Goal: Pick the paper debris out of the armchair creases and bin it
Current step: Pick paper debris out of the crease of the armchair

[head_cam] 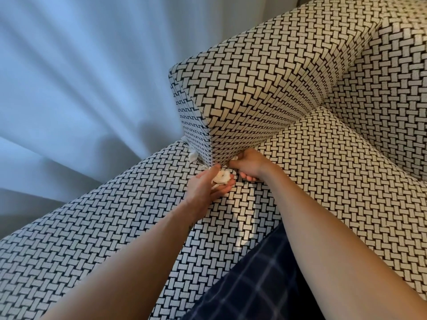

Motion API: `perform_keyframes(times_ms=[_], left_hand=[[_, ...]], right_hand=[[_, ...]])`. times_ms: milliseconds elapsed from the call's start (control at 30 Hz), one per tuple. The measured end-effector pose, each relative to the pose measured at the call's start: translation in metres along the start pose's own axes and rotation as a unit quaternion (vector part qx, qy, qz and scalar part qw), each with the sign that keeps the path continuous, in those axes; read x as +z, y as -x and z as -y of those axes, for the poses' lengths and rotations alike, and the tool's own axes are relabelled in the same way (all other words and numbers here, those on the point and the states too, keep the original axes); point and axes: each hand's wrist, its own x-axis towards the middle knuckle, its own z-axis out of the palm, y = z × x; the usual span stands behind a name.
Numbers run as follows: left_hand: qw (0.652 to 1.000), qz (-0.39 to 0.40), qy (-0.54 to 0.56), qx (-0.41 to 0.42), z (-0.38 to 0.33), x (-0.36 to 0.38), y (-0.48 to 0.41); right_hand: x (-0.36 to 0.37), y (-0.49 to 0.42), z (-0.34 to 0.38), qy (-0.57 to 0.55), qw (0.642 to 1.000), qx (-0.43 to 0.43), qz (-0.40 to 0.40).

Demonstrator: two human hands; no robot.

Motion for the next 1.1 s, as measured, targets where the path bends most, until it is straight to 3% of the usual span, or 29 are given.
perform_keyframes(times_ms=[400, 667, 800, 900, 1100], left_hand=[[1.000, -0.002, 0.020, -0.012, -0.001, 0.001, 0.000], [1.000, -0.007, 0.015, -0.013, -0.001, 0.001, -0.001], [1.000, -0.020, -0.010, -0.014, 0.000, 0.000, -0.003], [0.999, -0.030, -0.012, -0.018, 0.001, -0.002, -0.005], [0.999, -0.036, 0.005, -0.021, -0.001, -0.002, -0.003]], right_hand=[[0.000, 0.015, -0.004, -0.104, 0.994, -0.021, -0.021], [-0.002, 0.024, -0.011, -0.174, 0.981, -0.064, 0.053], [0.003, 0.037, -0.006, -0.130, 0.979, -0.092, 0.124], [0.009, 0.044, -0.005, -0.031, 0.993, -0.097, 0.066], [0.023, 0.046, -0.009, -0.004, 0.987, -0.154, -0.047]])
